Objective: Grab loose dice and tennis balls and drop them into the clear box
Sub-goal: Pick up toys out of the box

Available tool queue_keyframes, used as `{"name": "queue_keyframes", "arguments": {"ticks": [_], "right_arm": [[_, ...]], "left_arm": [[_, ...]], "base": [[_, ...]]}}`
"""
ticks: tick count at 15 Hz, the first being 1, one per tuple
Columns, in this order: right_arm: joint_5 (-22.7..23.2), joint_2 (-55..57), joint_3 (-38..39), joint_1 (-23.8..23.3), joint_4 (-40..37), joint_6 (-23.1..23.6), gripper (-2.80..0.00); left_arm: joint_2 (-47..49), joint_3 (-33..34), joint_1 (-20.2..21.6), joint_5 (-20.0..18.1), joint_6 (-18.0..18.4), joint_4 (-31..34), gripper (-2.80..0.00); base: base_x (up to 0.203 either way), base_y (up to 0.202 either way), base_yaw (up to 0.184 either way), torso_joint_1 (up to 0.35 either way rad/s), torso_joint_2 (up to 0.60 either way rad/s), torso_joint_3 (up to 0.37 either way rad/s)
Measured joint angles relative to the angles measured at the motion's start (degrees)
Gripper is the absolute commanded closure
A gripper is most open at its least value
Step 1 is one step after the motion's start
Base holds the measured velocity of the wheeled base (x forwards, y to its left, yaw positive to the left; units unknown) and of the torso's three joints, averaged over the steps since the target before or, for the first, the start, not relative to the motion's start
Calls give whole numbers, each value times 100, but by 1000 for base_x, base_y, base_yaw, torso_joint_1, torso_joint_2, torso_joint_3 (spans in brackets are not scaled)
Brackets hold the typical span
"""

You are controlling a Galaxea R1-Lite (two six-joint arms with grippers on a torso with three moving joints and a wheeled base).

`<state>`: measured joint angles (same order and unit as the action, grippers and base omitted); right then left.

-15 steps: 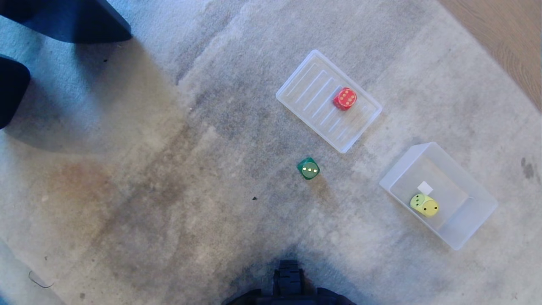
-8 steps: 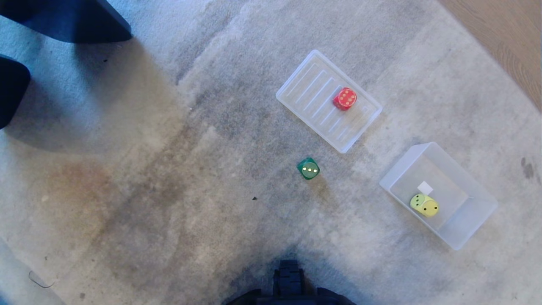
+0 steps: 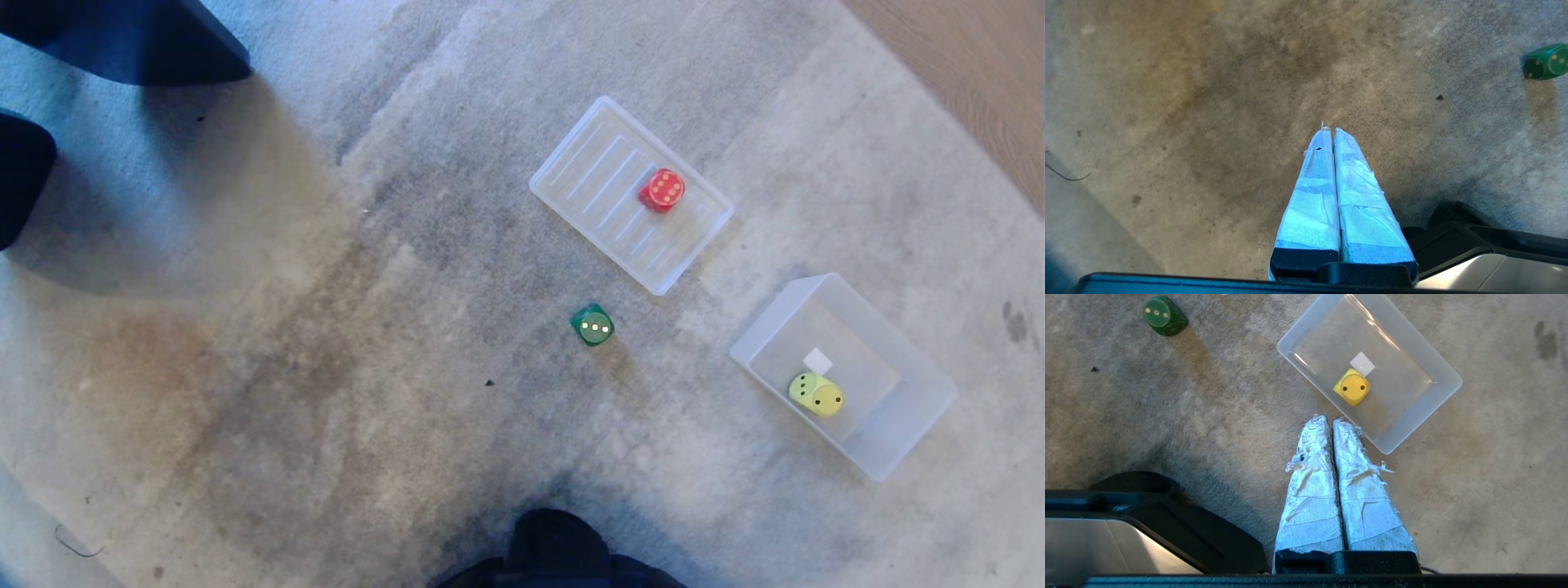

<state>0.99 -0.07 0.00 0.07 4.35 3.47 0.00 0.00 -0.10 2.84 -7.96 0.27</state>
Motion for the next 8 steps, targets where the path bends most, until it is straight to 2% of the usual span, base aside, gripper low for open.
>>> {"name": "queue_keyframes", "arguments": {"ticks": [2, 8], "right_arm": [[-5, 0, 0, 2, -4, 1, 0], [-3, 0, 0, 2, 11, 0, 0]], "left_arm": [[0, 0, 2, 0, 2, -5, 0], [0, 0, 0, 1, 0, -2, 0]], "base": [[3, -4, 102, 7, 5, 1], [1, -7, 165, 2, 4, 0]]}}
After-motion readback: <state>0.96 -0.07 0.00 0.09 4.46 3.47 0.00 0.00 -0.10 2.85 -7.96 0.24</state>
